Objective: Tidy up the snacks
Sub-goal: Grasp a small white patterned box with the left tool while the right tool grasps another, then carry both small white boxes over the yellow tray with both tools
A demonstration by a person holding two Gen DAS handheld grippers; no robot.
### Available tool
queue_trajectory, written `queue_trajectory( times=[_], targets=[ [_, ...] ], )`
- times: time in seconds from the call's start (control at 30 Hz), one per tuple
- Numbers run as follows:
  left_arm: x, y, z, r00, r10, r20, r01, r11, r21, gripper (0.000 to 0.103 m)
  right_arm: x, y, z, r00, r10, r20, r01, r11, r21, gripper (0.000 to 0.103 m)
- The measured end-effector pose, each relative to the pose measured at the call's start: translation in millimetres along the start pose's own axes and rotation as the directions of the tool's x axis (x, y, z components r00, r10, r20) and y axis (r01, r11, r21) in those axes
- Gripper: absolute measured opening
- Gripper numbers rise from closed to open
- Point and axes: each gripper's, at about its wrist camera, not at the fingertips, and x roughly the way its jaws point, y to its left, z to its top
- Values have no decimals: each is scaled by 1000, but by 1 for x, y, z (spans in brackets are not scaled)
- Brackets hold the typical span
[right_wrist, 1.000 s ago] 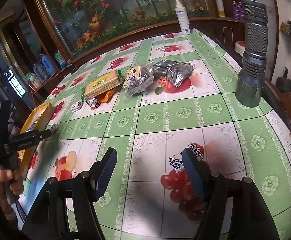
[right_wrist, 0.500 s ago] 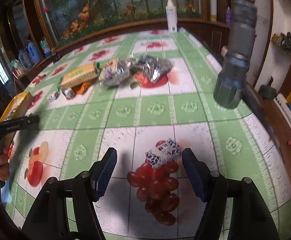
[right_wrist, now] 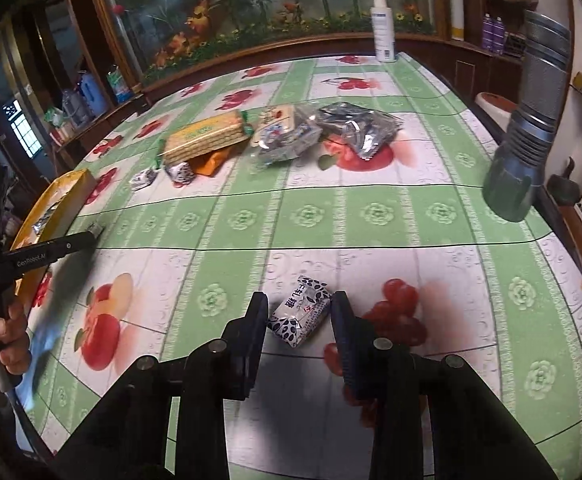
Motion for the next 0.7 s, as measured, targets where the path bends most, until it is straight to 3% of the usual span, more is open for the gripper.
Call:
queue_trajectory(
  times=[0.27,0.7],
  targets=[
    [-33,-25,-4,996,63,67,-66,997,36,17,-7,24,2,996,87,19,-87,996,-15,34],
    [-70,-40,-22,969,194,155,-203,978,48,17,-16,91,12,981,192,36,-187,975,-118,33]
  ],
)
